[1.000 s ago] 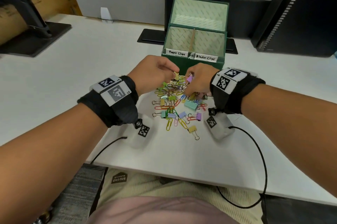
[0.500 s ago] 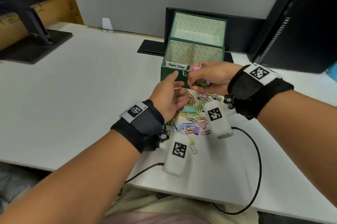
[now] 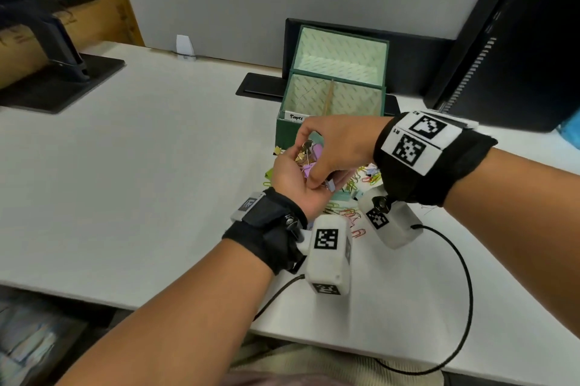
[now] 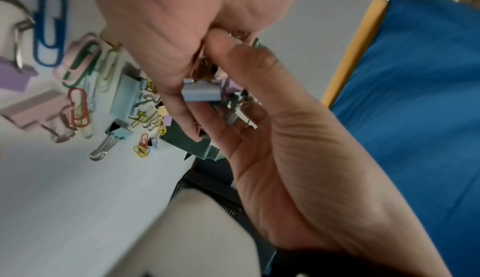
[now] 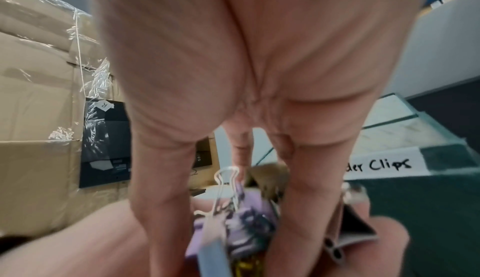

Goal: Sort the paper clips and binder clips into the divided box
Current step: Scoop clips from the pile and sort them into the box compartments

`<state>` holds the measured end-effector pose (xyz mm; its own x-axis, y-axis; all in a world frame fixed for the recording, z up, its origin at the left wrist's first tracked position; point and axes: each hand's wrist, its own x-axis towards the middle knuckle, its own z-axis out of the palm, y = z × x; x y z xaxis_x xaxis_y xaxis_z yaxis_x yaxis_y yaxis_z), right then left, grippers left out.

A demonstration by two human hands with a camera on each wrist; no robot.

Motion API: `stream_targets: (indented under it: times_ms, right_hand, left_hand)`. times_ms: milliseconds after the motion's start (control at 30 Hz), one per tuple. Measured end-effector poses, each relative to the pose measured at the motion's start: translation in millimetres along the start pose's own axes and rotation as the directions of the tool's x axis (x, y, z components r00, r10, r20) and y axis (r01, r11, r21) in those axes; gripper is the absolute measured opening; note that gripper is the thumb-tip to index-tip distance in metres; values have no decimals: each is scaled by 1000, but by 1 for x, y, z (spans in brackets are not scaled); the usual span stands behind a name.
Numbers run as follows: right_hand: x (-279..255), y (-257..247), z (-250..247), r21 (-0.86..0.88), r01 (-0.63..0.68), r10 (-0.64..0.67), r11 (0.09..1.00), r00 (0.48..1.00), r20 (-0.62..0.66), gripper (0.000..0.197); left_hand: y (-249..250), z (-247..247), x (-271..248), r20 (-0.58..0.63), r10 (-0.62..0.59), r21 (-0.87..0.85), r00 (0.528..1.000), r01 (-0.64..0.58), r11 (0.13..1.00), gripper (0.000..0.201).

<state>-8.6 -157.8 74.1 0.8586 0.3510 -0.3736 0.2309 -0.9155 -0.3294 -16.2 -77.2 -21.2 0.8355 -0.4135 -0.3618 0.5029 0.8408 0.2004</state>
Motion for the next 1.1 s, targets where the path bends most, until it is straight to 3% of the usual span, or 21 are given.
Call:
stream_targets:
  times_ms: [167, 300, 433, 533, 667, 967, 1100]
  right_hand:
    - [-6, -4, -12, 18, 8, -8, 1000, 1000, -8, 74]
    - [-6, -3, -17, 182, 11, -8, 983, 1000, -16, 60]
    - [-11, 2, -22, 203, 55, -25, 978, 989, -147, 46]
    - [-13, 9, -24, 230, 81, -16, 970, 962, -272, 37]
    - [-14, 18, -23, 259, 91, 27, 962, 908, -418, 29]
    - [-18, 33, 7, 396, 95, 107, 913, 882, -459, 23]
    - [-19, 41, 32, 512, 126, 225, 850, 791, -568, 15]
  left_hand:
    - [4, -4, 2, 3, 19, 4, 1000, -19, 1000, 43]
    - [13, -8, 7, 15, 46, -12, 999, -46, 999, 45]
    - [18, -5, 4, 95, 76, 27, 993, -79, 997, 44]
    - [23, -4, 5, 94, 86, 53, 992, -91, 994, 55]
    - [32, -4, 11, 92, 115, 78, 989, -123, 989, 49]
    - [34, -6, 8, 86, 105, 51, 991, -110, 993, 45]
    - [39, -10, 5, 66, 90, 39, 994, -93, 995, 44]
